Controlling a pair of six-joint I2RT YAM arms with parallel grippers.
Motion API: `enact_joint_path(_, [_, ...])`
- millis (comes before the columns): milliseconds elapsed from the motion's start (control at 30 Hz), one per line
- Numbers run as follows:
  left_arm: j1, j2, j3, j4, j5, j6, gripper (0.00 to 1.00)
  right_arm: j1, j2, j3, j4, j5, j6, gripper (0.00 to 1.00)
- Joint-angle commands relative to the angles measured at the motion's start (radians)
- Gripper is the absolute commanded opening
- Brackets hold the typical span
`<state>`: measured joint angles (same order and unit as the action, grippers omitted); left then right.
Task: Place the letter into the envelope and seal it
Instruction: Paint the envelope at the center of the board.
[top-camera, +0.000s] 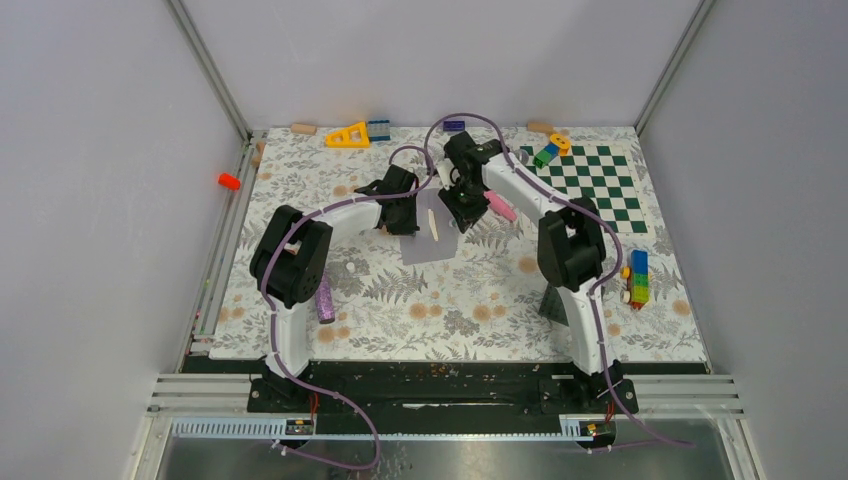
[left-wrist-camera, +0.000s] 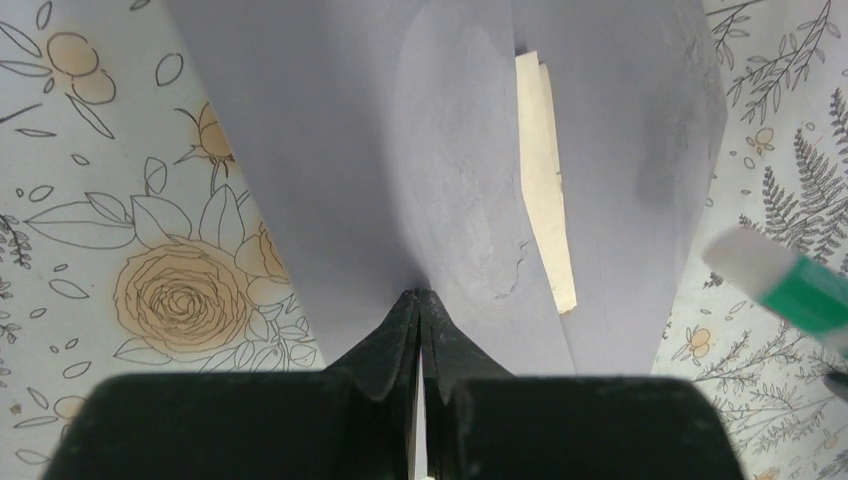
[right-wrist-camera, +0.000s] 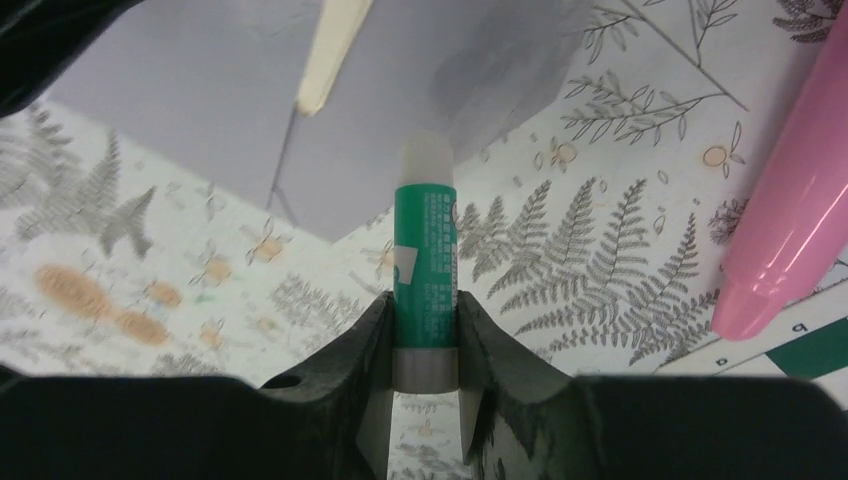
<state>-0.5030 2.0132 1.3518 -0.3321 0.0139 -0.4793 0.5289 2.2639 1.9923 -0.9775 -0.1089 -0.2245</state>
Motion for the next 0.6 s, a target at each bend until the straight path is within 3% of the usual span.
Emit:
enact_joint_path(0, [-0.005,0.035,-0.021,-0.097,-0.049,0.013,0.0,0.009,-0.125,-0.039,-0.024,-0.121,-0.078,0.0])
enact_joint_path(567, [-0.009,0.035,-0.02,-0.096,-0.055,0.02,0.0,0.03,-0.024,-0.102,0.06,0.086,-0.072,0.0])
